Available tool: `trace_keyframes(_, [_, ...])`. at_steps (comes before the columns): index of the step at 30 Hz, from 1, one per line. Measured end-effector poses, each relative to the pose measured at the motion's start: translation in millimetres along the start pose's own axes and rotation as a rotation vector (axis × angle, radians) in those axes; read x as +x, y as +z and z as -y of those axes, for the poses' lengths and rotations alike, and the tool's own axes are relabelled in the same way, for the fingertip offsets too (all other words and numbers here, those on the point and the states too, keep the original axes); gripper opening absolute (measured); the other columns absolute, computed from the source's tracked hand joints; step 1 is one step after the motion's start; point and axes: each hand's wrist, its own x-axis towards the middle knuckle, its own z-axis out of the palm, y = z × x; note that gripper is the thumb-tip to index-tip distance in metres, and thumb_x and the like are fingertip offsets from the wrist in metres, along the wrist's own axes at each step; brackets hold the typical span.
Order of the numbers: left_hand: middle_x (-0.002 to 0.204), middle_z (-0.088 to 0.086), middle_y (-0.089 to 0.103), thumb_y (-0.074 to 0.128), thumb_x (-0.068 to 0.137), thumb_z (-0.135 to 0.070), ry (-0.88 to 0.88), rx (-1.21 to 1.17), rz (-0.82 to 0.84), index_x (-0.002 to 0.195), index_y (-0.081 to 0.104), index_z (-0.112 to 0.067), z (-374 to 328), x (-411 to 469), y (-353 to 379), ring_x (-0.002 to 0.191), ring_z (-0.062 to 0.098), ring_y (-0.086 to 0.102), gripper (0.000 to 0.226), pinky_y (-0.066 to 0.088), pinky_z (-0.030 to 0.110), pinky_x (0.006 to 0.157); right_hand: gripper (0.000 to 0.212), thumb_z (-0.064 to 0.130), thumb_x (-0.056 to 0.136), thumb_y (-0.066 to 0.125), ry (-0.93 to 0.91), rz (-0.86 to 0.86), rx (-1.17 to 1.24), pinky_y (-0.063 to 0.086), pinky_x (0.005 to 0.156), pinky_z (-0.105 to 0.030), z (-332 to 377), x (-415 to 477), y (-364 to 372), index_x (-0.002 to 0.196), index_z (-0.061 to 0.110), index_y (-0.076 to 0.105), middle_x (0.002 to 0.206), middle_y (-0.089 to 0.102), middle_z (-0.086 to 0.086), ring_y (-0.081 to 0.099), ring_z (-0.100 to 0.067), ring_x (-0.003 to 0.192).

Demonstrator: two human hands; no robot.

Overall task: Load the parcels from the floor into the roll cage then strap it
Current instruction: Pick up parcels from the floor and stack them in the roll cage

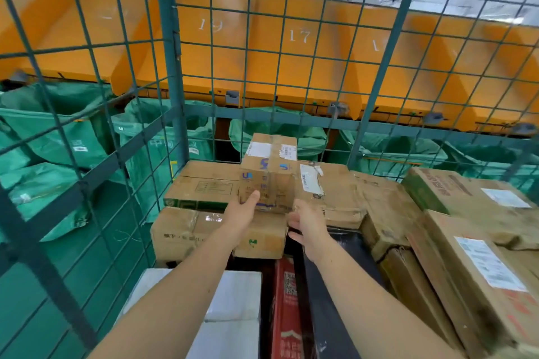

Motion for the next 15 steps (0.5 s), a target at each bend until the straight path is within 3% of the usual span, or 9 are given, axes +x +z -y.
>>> trace_keyframes(2, [0.14,0.002,0.05,0.051,0.098,-0.043,-0.025,-0.006,0.004,0.138,0.049,-0.013,2.7,-12.4,-2.7,0.128,0.024,0.047,0.05,0.036,0.034,0.104,0.026,0.025,0.103,0.047,-0.008,0.02,-0.015,0.047,0.099,-0.044,1.4,-15.0,-5.0,0.123,0.01,0.056,0.128,0.059,-0.022,0.06,-0.033,0.113])
trace_keyframes(3, [0.122,0.0,0.056,0.049,0.1,-0.039,-0.022,-0.003,0.006,0.119,0.058,-0.015,4.0,-19.6,-4.8,0.113,0.02,0.053,0.032,0.04,0.03,0.092,0.026,0.026,0.103,0.047,-0.01,0.032,-0.026,0.047,0.098,-0.043,2.1,-24.5,-7.2,0.123,0.011,0.055,0.128,0.059,-0.021,0.061,-0.03,0.109])
trace_keyframes(5, [0.092,-0.007,0.05,0.045,0.103,-0.033,-0.021,-0.029,-0.023,0.088,0.051,-0.023,1.9,-44.3,-10.0,0.085,0.011,0.05,0.019,0.038,0.027,0.077,0.028,0.028,0.104,0.047,-0.015,0.052,-0.036,0.046,0.099,-0.044,1.2,-41.4,-10.6,0.126,0.013,0.054,0.13,0.057,-0.021,0.058,-0.032,0.116])
trace_keyframes(7, [0.093,-0.003,0.053,0.046,0.102,-0.033,-0.044,-0.054,-0.033,0.09,0.055,-0.017,4.4,-60.4,-15.3,0.087,0.014,0.053,0.022,0.042,0.031,0.083,0.028,0.031,0.104,0.047,-0.016,0.08,-0.065,0.045,0.103,-0.045,-1.0,-55.9,-12.5,0.127,0.017,0.054,0.132,0.055,-0.022,0.054,-0.032,0.123])
trace_keyframes(9, [0.113,0.003,0.057,0.049,0.1,-0.035,-0.068,-0.103,-0.058,0.114,0.058,-0.012,8.1,-91.1,-20.7,0.109,0.023,0.055,0.028,0.043,0.036,0.098,0.034,0.033,0.103,0.049,-0.019,0.132,-0.087,0.046,0.102,-0.045,-6.9,-74.0,-17.4,0.133,0.019,0.051,0.132,0.057,-0.018,0.055,-0.029,0.121])
trace_keyframes(10, [0.112,0.003,0.057,0.049,0.1,-0.034,-0.072,-0.119,-0.076,0.115,0.058,-0.014,11.4,-106.3,-22.4,0.109,0.023,0.054,0.027,0.043,0.036,0.095,0.036,0.034,0.103,0.049,-0.02,0.154,-0.1,0.047,0.1,-0.044,-10.3,-83.8,-19.9,0.135,0.018,0.05,0.132,0.057,-0.014,0.055,-0.027,0.12])
trace_keyframes(11, [0.103,0.002,0.056,0.048,0.1,-0.032,-0.055,-0.128,-0.091,0.102,0.057,-0.018,15.3,-124.1,-23.7,0.1,0.021,0.054,0.017,0.044,0.034,0.085,0.038,0.033,0.103,0.049,-0.017,0.179,-0.107,0.047,0.099,-0.043,-15.2,-93.5,-24.2,0.138,0.017,0.048,0.132,0.055,-0.011,0.054,-0.026,0.119])
trace_keyframes(13, [0.083,-0.001,0.051,0.047,0.101,-0.026,-0.03,-0.147,-0.149,0.083,0.051,-0.02,24.5,-159.1,-25.0,0.079,0.016,0.05,0.019,0.04,0.028,0.066,0.044,0.032,0.105,0.046,-0.01,0.234,-0.12,0.046,0.097,-0.042,-24.8,-113.0,-33.5,0.145,0.017,0.04,0.137,0.05,-0.01,0.051,-0.028,0.122])
trace_keyframes(15, [0.079,-0.001,0.046,0.044,0.101,-0.023,-0.041,-0.163,-0.201,0.084,0.046,-0.023,34.0,-195.9,-26.0,0.072,0.015,0.044,0.018,0.035,0.027,0.067,0.048,0.033,0.105,0.046,-0.003,0.303,-0.158,0.044,0.101,-0.043,-35.6,-135.4,-43.3,0.149,0.017,0.035,0.142,0.047,-0.011,0.05,-0.029,0.126])
